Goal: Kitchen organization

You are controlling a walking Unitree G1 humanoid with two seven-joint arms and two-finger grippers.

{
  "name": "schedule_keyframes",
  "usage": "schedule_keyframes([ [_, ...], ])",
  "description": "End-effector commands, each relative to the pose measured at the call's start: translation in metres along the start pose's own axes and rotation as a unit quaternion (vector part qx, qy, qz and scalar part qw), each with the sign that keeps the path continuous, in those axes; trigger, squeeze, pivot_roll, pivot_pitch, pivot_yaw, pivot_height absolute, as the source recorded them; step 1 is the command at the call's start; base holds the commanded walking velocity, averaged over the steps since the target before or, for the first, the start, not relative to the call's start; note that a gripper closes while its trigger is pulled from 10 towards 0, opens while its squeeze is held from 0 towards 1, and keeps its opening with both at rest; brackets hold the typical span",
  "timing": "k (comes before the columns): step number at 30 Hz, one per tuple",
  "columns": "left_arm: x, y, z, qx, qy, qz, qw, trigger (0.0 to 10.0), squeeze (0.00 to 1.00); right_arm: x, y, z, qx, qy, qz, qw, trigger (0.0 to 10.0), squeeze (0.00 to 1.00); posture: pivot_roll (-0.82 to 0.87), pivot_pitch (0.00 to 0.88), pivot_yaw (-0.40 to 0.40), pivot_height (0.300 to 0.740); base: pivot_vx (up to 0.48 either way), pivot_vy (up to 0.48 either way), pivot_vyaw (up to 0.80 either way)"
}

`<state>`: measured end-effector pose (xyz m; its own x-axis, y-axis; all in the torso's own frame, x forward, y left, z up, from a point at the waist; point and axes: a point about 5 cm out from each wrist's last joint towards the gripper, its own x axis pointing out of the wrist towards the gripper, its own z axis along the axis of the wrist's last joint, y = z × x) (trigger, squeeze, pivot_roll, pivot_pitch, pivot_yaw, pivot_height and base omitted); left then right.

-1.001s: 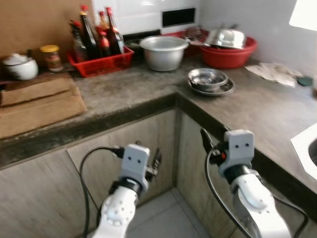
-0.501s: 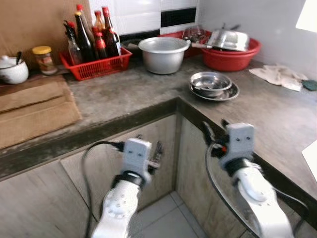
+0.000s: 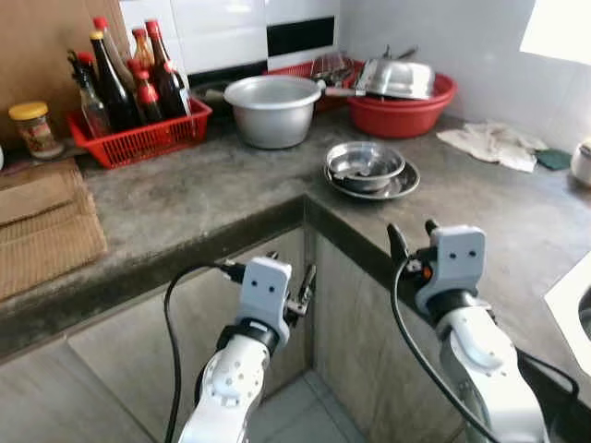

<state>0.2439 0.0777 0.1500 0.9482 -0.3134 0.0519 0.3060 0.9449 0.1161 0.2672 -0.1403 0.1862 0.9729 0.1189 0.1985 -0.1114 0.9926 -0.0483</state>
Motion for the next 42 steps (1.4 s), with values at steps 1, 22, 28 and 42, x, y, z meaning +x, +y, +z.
schedule_keyframes([
  [1, 0.000, 0.004, -0.001, 0.004, 0.004, 0.011, 1.000, 10.0, 0.00, 0.004, 0.003, 0.003, 0.002, -0.008, 0.009, 1.000, 10.0, 0.00, 0.05, 0.044, -0.029, 0.740, 0.266, 0.000, 0.00],
  [22, -0.005, -0.008, -0.008, -0.031, 0.018, -0.017, 0.999, 10.0, 0.00, 0.054, 0.006, 0.010, -0.078, -0.004, 0.111, 0.991, 10.0, 0.00, 0.05, 0.077, -0.042, 0.740, 0.089, 0.000, 0.00],
  [28, -0.008, -0.013, -0.006, -0.040, 0.016, -0.026, 0.999, 10.0, 0.00, 0.073, 0.008, 0.013, -0.113, -0.007, 0.142, 0.983, 10.0, 0.44, 0.05, 0.096, -0.060, 0.740, 0.000, 0.000, 0.00],
  [42, -0.015, -0.026, 0.004, -0.050, 0.005, -0.046, 0.998, 10.0, 0.00, 0.106, 0.019, 0.007, -0.218, -0.005, 0.213, 0.952, 10.0, 0.00, 0.06, 0.127, -0.103, 0.740, 0.000, 0.000, 0.00],
])
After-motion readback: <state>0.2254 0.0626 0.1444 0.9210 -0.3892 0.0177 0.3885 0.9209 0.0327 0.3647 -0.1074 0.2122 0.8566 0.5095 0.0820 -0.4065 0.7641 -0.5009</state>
